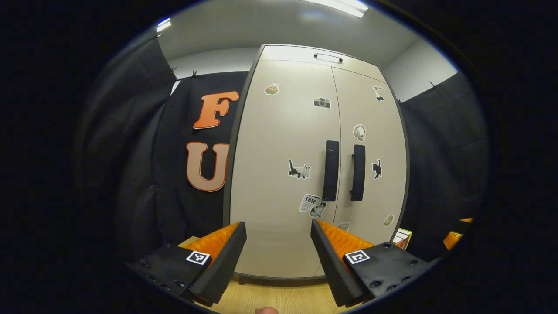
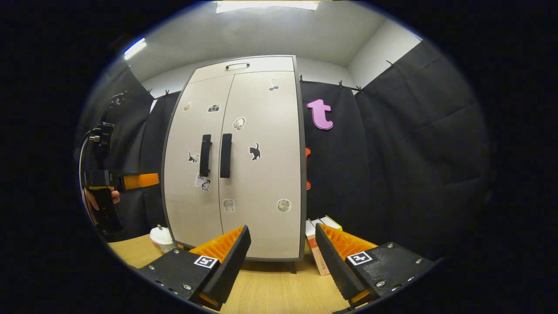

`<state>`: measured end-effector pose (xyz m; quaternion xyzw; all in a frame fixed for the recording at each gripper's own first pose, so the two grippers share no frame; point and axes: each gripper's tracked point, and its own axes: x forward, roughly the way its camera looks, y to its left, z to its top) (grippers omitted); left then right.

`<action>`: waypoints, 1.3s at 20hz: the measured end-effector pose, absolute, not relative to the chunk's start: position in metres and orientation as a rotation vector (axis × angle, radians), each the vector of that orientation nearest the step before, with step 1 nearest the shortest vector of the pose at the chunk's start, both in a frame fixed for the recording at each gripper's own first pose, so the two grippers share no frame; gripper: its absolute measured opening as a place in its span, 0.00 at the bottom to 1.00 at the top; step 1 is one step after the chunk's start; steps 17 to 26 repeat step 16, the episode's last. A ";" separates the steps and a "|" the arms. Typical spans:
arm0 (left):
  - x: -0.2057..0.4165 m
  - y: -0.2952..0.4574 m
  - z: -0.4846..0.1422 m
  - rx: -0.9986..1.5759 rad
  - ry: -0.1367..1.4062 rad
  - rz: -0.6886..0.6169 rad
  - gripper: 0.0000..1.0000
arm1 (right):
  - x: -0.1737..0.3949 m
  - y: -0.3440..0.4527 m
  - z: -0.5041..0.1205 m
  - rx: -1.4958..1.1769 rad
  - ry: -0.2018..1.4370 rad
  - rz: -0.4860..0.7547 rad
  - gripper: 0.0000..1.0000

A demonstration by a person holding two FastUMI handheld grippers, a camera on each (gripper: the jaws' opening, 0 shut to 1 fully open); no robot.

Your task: Grab one shoe with the right hand and put it into the shoe cabinet, grab the other shoe with the left hand and put it into the shoe cabinet; then close the right door with the right hand and the left door with the left hand.

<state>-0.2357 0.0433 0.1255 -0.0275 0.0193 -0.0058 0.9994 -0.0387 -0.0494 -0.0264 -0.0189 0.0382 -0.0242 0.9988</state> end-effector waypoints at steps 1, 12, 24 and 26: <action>-0.244 0.048 0.124 -0.055 0.036 0.000 0.96 | -0.038 -0.044 -0.028 -0.035 0.081 -0.036 0.92; -0.313 0.053 0.102 0.008 0.016 0.054 0.96 | -0.038 -0.016 -0.027 -0.019 0.066 0.016 0.92; -0.319 0.043 0.098 0.013 0.011 0.029 0.96 | -0.041 -0.012 -0.026 -0.020 0.061 0.016 0.92; -0.319 0.043 0.098 0.013 0.011 0.029 0.96 | -0.041 -0.012 -0.026 -0.020 0.061 0.016 0.92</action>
